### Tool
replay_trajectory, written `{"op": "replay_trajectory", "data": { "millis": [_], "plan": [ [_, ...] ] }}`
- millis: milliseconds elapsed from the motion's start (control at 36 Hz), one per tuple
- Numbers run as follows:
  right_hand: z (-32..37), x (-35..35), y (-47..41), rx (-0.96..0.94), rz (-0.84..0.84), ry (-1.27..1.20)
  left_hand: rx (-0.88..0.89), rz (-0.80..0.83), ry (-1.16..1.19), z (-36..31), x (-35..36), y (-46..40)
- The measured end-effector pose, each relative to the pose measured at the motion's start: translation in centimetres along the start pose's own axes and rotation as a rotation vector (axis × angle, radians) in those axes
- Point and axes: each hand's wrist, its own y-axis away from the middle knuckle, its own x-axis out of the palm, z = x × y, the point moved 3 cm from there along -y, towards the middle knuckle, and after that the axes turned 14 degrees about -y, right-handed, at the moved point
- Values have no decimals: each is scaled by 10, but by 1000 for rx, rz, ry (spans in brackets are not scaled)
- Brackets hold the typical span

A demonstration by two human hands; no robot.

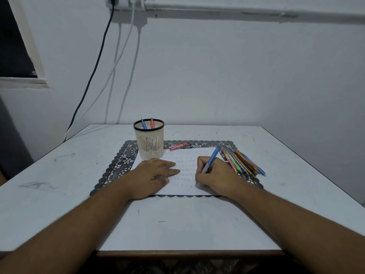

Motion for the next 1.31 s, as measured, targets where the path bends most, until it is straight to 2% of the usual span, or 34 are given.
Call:
{"op": "replay_trajectory", "data": {
  "millis": [611, 778, 861, 944, 1056, 1222, 1306],
  "plan": [
    [-3, -2, 0, -7, -9, 6, 18, -19, -25, -6, -5, 1],
    [-2, 0, 1, 12, 48, 1, 23, -19, -36, -5, -4, 1],
    [-6, -8, -3, 22, -16, -96, 28, -27, -37, -6, -6, 2],
    [-14, -15, -11, 64, -104, -319, 28, -29, -44, -8, -7, 2],
    [-22, -19, -19, 120, -140, -490, 24, -16, -57, -11, -8, 3],
    [-22, -24, -26, 209, -226, -647, -48, -58, -1, -14, -14, 4],
    [-23, -26, -28, 243, -246, -696, -75, -116, -64, -22, -21, -1]
  ]
}}
